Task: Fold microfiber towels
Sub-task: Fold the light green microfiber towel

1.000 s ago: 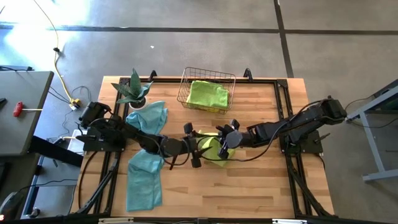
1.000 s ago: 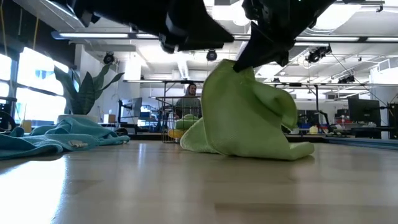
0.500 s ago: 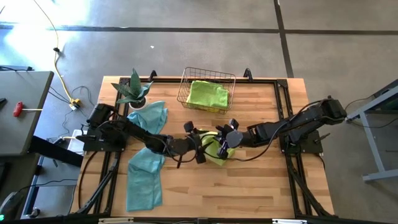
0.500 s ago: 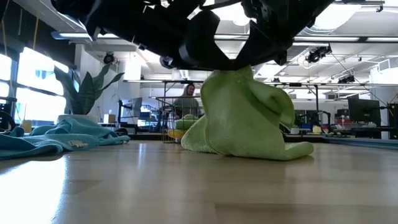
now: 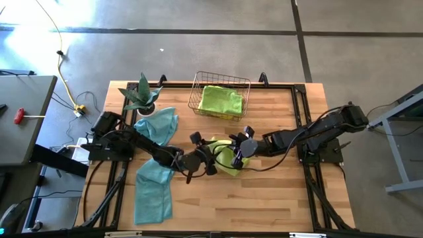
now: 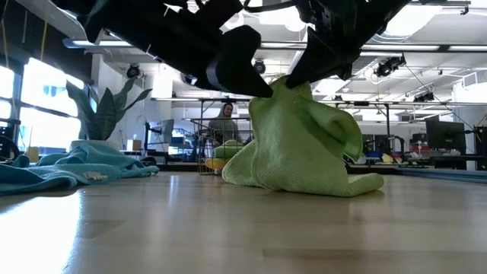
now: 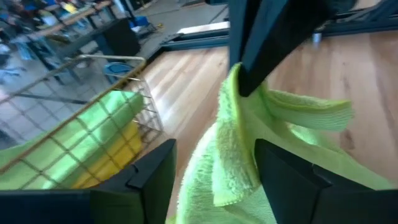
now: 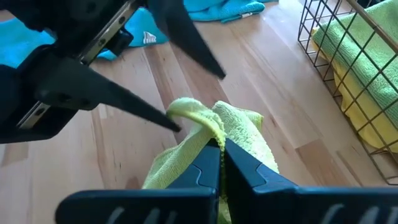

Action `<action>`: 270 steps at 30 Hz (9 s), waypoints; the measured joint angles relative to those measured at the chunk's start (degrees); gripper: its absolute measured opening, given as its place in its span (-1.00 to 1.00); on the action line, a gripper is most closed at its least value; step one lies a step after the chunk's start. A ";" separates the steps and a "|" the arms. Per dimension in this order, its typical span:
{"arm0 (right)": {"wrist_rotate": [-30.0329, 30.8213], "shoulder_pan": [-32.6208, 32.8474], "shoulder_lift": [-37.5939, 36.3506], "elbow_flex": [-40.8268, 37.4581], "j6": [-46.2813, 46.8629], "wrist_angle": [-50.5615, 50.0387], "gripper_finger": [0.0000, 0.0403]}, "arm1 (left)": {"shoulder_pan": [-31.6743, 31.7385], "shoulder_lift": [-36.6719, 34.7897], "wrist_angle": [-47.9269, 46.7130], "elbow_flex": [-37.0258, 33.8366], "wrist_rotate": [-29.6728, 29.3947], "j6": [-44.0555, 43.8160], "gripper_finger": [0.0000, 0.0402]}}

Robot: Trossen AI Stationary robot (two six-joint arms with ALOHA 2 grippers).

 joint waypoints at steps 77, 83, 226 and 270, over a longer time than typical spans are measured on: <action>16.46 18.86 0.08 -25.61 -10.10 19.22 -0.26 | -1.85 -7.30 -15.78 -0.01 9.50 -12.86 -1.00; 19.17 18.04 1.73 -26.27 -7.51 20.79 -0.26 | -1.51 -7.28 -15.72 -0.02 9.51 -12.84 -1.00; 12.45 -6.81 1.60 45.23 -1.30 -77.77 -1.00 | 6.24 -21.86 -54.94 20.25 2.23 -5.99 -1.00; -14.65 3.11 3.74 0.17 -4.99 -29.95 -1.00 | -7.91 1.66 -66.87 18.43 26.53 -39.20 -1.00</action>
